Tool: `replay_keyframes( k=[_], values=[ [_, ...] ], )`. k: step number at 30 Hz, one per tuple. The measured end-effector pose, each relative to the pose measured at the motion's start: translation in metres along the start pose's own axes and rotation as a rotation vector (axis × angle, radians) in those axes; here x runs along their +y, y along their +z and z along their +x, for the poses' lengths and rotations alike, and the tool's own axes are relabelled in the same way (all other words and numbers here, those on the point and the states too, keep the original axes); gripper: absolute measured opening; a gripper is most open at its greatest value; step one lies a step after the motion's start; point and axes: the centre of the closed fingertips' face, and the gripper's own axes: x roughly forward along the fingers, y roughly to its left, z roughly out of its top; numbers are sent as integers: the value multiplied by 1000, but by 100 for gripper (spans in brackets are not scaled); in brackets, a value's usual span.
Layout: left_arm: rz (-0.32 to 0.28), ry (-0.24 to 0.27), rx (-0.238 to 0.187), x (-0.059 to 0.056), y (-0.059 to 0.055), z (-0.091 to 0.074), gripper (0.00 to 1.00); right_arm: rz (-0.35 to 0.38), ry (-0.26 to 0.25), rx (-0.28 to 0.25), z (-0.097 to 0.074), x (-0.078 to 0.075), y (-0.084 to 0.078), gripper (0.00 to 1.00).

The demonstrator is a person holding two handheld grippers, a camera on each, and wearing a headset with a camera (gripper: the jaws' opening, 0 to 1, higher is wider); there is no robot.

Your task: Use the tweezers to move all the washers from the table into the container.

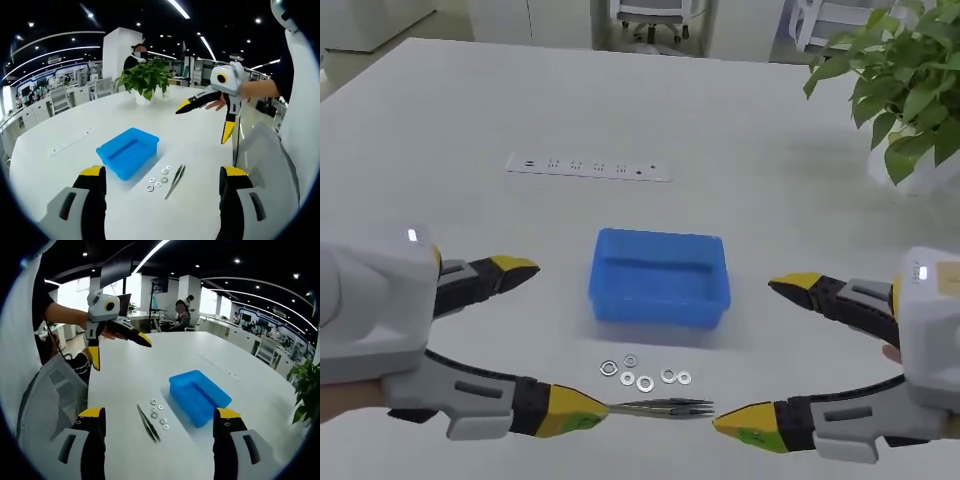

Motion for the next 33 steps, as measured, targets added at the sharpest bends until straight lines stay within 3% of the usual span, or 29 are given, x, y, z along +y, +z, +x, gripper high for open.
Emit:
replay_keyframes(
  k=[4, 11, 16, 18, 22, 25, 29, 33],
  values=[
    [14, -9, 19, -3, -8, 2, 99, 3, 25, 3, 5, 4, 0, 77],
    [38, -5, 55, -2, -17, 9, 93, -31, 82, 43, 19, 16, -8, 71],
    [-13, 9, 15, 6, -12, 17, 84, -33, 128, 63, 31, 24, -17, 66],
    [-7, 18, 20, 9, -14, 23, 80, -31, 143, 84, 38, 25, -25, 64],
    [24, -12, 73, 4, -27, 33, 76, -22, 156, 106, 48, 22, -36, 58],
    [65, -53, 143, -3, -44, 40, 73, -24, 167, 152, 57, 18, -50, 56],
    [1, -83, 184, -9, -58, 50, 71, -33, 211, 185, 65, 22, -59, 48],
    [33, -124, 266, -13, -80, 61, 63, -55, 261, 233, 74, 29, -70, 43]
  ],
)
